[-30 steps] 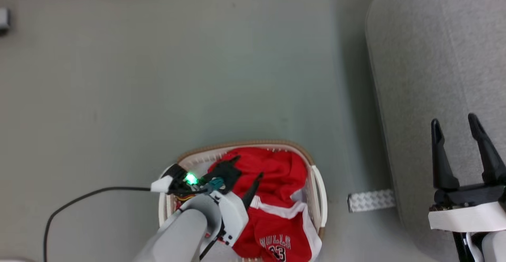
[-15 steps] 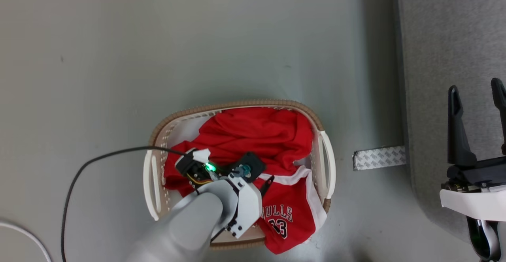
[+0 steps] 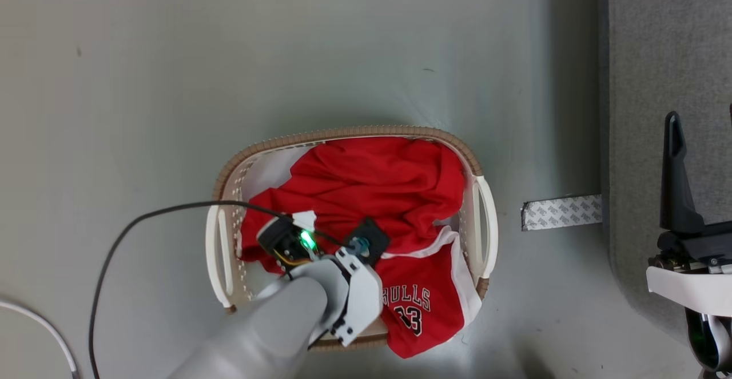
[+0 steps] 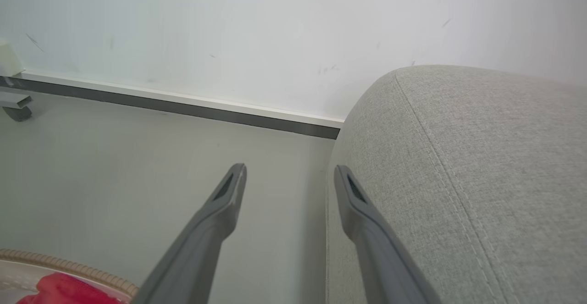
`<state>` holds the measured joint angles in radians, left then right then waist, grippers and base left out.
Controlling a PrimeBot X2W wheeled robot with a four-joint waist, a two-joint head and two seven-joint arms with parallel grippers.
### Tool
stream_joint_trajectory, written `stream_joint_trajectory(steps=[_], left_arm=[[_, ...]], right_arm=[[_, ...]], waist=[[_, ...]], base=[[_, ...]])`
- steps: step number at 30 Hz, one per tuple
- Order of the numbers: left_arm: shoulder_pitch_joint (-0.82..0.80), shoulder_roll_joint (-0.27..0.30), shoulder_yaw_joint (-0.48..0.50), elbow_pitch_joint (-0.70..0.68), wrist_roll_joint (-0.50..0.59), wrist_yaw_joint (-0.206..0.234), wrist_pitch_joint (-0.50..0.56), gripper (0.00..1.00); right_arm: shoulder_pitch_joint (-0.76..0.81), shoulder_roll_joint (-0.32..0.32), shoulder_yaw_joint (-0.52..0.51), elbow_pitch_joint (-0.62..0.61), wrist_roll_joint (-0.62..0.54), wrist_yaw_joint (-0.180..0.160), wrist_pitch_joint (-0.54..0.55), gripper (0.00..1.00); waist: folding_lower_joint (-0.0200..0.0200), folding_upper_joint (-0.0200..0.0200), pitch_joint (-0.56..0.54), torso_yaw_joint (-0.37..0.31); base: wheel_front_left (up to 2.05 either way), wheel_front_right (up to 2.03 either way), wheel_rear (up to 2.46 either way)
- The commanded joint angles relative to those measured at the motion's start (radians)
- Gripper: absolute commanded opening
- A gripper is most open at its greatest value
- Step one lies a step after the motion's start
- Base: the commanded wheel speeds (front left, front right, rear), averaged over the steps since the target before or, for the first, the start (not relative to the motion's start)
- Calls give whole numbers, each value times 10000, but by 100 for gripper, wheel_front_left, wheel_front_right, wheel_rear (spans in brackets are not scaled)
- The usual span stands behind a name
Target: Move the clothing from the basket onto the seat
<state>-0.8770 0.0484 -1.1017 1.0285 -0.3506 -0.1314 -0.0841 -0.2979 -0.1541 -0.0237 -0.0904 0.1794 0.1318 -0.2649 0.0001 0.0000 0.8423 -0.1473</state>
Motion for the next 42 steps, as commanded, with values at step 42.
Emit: stream_joint_trajectory(steps=[42], left_arm=[[3105,2962,2785,-8149,-4300,1611,-1208,0]], right_arm=[[3634,96,-774,1318,228,-21,8,100]], waist=[[-1,0,-8778,1706]], base=[[0,0,0]])
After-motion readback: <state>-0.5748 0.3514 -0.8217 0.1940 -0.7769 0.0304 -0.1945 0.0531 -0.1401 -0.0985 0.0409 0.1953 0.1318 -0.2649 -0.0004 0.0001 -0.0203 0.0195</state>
